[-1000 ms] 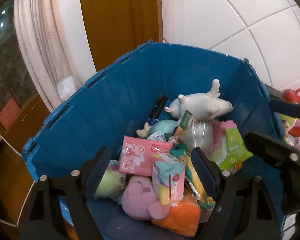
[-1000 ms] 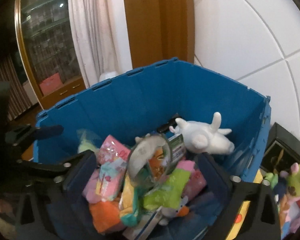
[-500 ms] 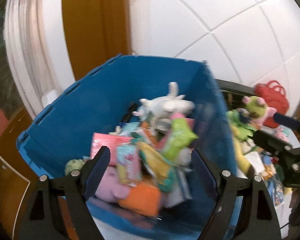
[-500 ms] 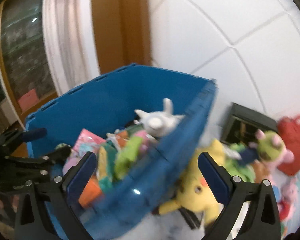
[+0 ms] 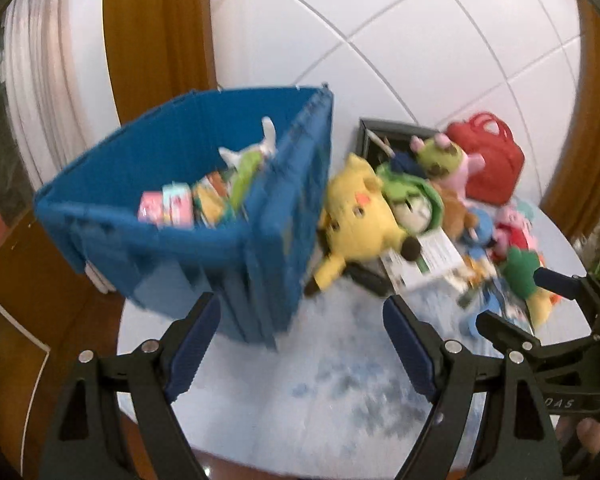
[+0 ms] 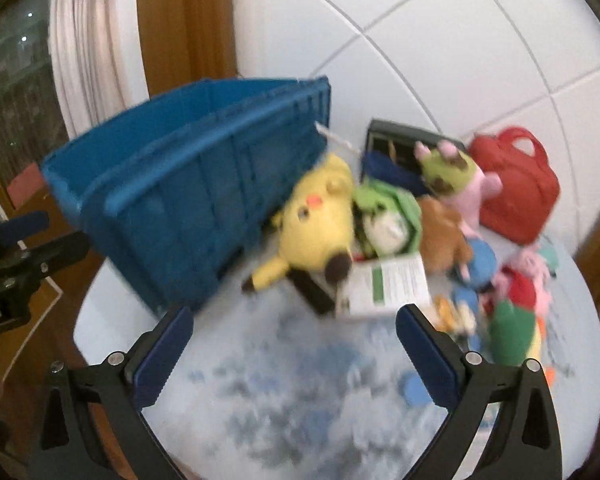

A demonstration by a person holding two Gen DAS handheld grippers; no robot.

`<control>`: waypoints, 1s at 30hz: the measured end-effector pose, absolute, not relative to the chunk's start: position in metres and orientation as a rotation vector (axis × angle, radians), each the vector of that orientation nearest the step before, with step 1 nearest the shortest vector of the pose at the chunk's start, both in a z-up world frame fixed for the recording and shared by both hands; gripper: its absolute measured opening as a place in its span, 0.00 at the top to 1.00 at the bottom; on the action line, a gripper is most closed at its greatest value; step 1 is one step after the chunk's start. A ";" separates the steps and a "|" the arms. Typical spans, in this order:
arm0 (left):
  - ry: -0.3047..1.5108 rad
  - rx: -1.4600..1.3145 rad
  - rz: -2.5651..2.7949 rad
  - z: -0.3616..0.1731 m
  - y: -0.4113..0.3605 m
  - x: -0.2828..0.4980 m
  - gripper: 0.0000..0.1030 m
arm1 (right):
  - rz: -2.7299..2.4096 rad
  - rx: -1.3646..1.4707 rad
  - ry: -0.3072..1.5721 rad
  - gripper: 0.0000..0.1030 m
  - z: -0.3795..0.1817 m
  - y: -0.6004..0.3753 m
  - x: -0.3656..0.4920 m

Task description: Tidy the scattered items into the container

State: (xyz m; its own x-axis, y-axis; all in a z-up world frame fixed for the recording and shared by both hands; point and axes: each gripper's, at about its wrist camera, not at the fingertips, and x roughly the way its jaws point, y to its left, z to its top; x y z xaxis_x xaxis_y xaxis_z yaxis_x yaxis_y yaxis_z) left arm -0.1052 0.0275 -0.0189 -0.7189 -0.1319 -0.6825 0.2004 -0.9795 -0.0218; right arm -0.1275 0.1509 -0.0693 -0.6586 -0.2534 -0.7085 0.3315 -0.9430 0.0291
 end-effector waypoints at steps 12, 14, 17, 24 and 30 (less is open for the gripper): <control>0.063 1.112 -2.820 -0.029 0.058 -0.023 0.19 | -2.710 1.144 0.067 0.00 -0.082 0.183 -0.031; 0.058 1.111 -2.824 -0.030 0.058 -0.013 0.19 | -2.720 1.140 0.056 0.00 -0.082 0.183 -0.020; 0.053 1.111 -2.831 -0.030 0.056 0.000 0.19 | -2.736 1.151 0.057 0.00 -0.080 0.178 -0.005; 0.030 1.081 -2.836 -0.022 0.055 0.019 0.19 | -2.744 1.147 0.044 0.00 -0.079 0.171 0.013; 0.045 1.065 -2.838 -0.018 0.049 0.024 0.19 | -2.755 1.143 0.041 0.00 -0.076 0.171 0.018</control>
